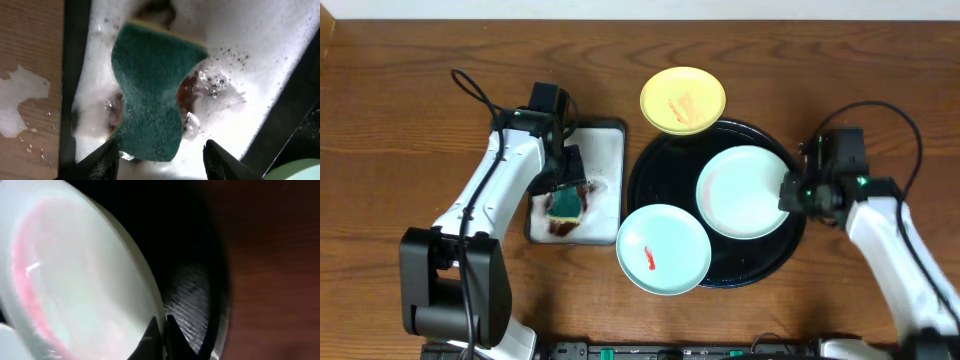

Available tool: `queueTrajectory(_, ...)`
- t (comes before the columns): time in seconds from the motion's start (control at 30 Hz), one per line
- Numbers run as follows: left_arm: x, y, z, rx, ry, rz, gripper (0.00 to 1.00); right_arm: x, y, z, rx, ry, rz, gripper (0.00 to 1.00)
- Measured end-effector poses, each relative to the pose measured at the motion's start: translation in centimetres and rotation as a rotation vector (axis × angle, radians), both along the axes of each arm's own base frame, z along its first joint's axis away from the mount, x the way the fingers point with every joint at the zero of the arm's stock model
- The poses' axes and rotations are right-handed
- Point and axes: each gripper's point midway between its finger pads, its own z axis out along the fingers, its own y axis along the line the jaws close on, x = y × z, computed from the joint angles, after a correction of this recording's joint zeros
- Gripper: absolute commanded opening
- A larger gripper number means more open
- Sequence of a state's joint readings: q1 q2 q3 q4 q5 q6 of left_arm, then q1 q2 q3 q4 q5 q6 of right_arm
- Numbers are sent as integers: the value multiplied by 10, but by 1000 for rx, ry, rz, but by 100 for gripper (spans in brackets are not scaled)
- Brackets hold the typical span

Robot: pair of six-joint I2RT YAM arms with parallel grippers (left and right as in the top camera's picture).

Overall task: Clean dirty plates on tray and stack at the side
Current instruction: 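Return the sponge to the soapy tray with the left gripper, then grip the cleaned pale green plate rim with the right gripper and lift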

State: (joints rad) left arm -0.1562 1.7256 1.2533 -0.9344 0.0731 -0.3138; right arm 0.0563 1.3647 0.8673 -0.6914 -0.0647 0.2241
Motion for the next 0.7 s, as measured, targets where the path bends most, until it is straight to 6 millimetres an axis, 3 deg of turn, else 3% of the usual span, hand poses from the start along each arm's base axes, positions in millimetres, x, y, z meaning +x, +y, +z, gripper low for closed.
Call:
queueTrajectory(0.23,-4,-1,11,-13,-15,-1,60,-5,1,62,-250,-228,29,1)
queueTrajectory(0.27,-4,-2,17,-20,-32,-2,64,-5,0,67,-274,-250,30,1)
queueTrajectory(0.3,-4,-2,25,-27,-55,-1,77,-5,1,72,-304,-269,36,1)
queueTrajectory(0.33,-5,-3,41,-39,-102,-4,79,-6,0,80,-356,-300,44,1)
queueTrajectory(0.47,-13,-3,85,-66,-233,-6,81,-8,2,97,-540,-364,94,1)
queueTrajectory(0.7,-33,0,120,-79,-319,-7,82,-11,16,119,-748,-443,191,1)
